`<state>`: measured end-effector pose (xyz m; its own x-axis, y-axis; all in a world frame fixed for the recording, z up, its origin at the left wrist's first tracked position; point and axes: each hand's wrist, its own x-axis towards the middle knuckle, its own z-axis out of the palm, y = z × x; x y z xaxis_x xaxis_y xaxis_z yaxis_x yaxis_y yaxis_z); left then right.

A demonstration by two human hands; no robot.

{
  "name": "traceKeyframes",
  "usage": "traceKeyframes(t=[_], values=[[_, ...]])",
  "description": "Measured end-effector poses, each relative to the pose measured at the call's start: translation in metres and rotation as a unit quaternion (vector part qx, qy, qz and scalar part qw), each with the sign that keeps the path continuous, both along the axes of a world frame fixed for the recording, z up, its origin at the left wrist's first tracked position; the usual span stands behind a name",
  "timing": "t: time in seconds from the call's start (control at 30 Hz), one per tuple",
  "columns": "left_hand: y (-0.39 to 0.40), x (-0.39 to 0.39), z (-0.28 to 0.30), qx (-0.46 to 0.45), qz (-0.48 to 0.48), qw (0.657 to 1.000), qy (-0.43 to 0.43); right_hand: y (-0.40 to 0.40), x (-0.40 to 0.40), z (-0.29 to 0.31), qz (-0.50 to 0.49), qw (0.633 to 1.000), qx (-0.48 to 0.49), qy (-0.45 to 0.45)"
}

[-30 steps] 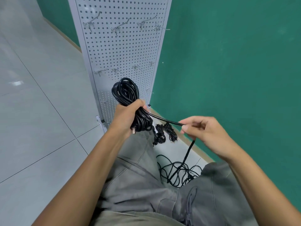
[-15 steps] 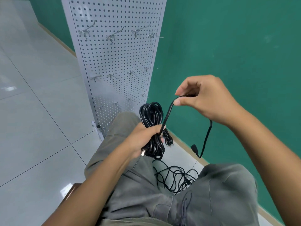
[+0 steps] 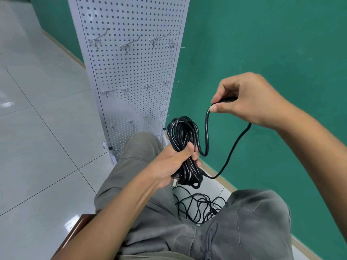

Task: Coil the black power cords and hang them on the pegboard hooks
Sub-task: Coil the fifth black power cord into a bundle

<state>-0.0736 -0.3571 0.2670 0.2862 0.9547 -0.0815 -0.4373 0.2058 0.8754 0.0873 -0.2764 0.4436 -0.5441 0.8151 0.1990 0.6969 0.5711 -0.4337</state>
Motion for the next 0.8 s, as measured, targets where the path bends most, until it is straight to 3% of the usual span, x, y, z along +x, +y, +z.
traceKeyframes(t=[0.33,0.47,0.63,0.8], values=[[-0.003,0.009,0.012,-0.05,0.126,0.989,0.057,-0.013,-0.006,-0.003,0.055,0.995,-0.082,0.028],[0.003,0.003,0.008,-0.094,0.175,0.98,0.016,-0.018,0.001,-0.003,0.092,0.979,-0.16,0.083],[0.001,-0.001,0.016,-0.135,0.125,0.982,-0.041,-0.024,0.005,-0.012,0.107,0.964,-0.216,0.111],[-0.004,-0.005,0.021,-0.104,0.082,0.991,-0.019,-0.018,0.011,-0.012,0.065,0.968,-0.188,0.15]])
